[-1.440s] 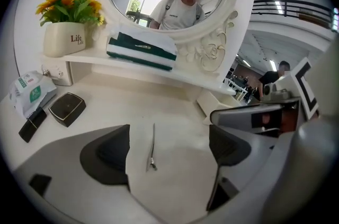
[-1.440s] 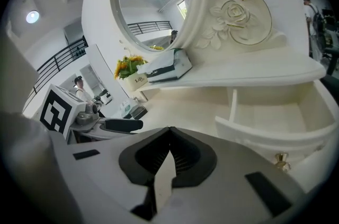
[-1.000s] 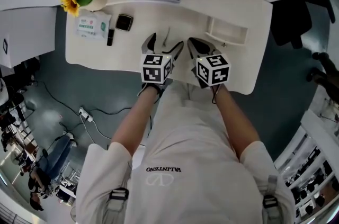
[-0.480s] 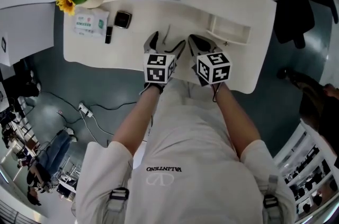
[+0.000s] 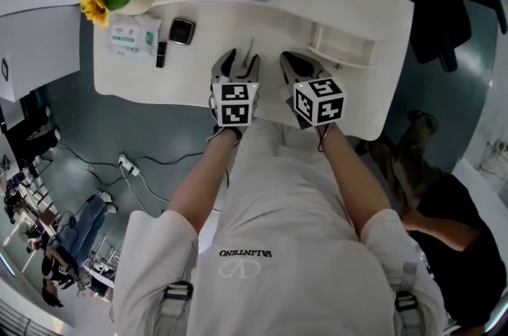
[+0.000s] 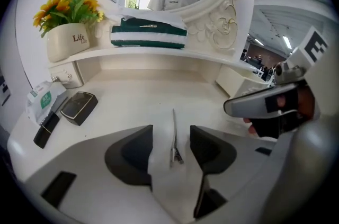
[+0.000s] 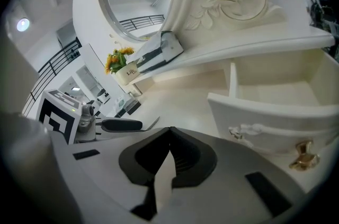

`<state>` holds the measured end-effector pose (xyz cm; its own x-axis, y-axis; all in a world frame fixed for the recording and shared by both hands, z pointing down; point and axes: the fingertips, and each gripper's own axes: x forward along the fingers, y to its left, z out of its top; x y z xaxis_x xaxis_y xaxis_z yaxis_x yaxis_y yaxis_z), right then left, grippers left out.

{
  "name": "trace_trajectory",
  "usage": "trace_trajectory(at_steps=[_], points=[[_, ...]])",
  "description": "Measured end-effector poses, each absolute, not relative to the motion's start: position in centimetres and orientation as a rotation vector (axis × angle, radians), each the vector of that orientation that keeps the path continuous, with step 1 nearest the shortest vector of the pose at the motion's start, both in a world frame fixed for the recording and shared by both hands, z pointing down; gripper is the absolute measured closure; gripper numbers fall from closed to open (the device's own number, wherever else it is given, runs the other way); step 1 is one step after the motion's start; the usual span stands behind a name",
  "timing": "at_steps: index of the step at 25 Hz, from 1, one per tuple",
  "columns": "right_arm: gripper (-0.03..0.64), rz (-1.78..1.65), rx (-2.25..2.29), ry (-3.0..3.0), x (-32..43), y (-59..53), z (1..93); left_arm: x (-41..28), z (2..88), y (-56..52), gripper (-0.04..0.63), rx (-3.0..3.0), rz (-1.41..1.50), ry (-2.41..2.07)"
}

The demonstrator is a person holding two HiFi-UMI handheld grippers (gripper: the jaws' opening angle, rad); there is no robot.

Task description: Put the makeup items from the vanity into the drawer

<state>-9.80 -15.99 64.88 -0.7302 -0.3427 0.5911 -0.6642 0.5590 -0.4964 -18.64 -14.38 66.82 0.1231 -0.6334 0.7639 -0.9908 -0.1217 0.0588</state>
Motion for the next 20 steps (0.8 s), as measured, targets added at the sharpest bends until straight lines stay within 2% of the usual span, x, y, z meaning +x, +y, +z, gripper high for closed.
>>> trace_trajectory(at_steps=[5, 7, 11, 13, 20], points=[[0.604, 1.018, 0.817, -2.367, -9.7, -16.0, 64.8, -18.2, 66.9, -14.3, 0.404, 1.827, 0.856, -1.568], [0.604, 1.019, 0.818, -2.367, -9.6, -16.0, 64.7, -17.8, 66.8, -14.2, 0.473, 1.823, 0.852, -1.575], [0.604, 1.023, 0.822, -2.362, -9.2, -16.0, 64.7, -17.2, 66.9, -14.1, 0.521, 1.816, 0.842, -1.59], [0.604, 1.028, 0.827, -2.359, -9.0, -16.1, 64.7, -17.2, 67.0, -13.9, 0.569, 1.815, 0.853, -1.587], [0.604, 1.032, 0.821, -2.369, -8.6, -15.8, 64.4, -17.6, 66.5, -13.9, 0.577, 1.808, 0.848, -1.619]])
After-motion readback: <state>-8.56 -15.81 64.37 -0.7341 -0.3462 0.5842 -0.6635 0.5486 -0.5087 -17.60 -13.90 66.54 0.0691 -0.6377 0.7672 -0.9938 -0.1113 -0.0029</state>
